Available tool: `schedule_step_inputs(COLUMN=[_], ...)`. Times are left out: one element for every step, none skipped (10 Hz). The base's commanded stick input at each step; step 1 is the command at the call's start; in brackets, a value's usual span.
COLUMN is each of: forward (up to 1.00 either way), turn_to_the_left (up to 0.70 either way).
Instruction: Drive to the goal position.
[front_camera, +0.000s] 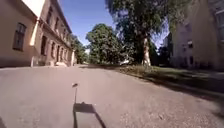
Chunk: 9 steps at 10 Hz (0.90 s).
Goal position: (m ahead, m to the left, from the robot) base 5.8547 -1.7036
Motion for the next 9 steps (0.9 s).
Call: schedule_step_inputs(forward=[0.7,0.7,0.7,0.7,0.7,0.7,0.7,0.7,0.7], turn_to_the_left=[0.0,0.0,0.0,0.0,0.0,0.0,0.0,0.0,0.0])
